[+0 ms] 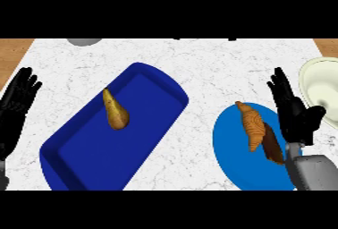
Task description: Pick the croissant from the plate and place it in the bowl
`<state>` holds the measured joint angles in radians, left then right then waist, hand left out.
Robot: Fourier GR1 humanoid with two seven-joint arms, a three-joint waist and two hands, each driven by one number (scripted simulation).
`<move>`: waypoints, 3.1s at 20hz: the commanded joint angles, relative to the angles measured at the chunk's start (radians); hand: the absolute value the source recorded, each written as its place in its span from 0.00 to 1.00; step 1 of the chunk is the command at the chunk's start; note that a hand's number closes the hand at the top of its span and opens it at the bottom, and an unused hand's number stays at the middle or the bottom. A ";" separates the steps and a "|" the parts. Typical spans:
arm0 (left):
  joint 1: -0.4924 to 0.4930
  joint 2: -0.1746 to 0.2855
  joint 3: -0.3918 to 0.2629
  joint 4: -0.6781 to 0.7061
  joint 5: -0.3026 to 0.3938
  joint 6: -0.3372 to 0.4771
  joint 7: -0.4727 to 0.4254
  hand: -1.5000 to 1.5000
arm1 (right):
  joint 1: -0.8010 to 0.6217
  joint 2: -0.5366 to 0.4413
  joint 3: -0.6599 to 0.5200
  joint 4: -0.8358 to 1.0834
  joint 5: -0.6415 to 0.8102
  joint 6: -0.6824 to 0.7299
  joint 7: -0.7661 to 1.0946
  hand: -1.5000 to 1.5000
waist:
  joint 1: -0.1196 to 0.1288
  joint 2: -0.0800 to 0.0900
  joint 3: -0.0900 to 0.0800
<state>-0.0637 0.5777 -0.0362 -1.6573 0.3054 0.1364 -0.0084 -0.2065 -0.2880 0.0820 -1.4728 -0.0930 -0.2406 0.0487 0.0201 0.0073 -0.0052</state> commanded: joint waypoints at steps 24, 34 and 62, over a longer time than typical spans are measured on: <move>-0.098 -0.314 -0.180 0.128 -0.141 0.112 0.058 0.50 | 0.259 -0.122 0.035 -0.537 0.377 -0.131 0.105 0.00 | -0.031 -0.010 0.003; -0.070 -0.305 -0.157 0.134 -0.147 0.064 0.042 0.50 | 0.124 -0.175 0.074 -0.482 0.354 0.102 0.512 0.00 | -0.012 -0.007 0.005; -0.073 -0.462 -0.102 0.116 -0.296 0.015 0.082 0.50 | 0.238 0.017 -0.093 -0.464 0.260 0.358 0.394 0.00 | -0.022 -0.008 0.005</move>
<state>-0.1485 0.1446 -0.1328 -1.5375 0.0369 0.1557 0.0788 0.0017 -0.2847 0.0313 -1.9168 0.1993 0.0797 0.4477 -0.0012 -0.0005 0.0001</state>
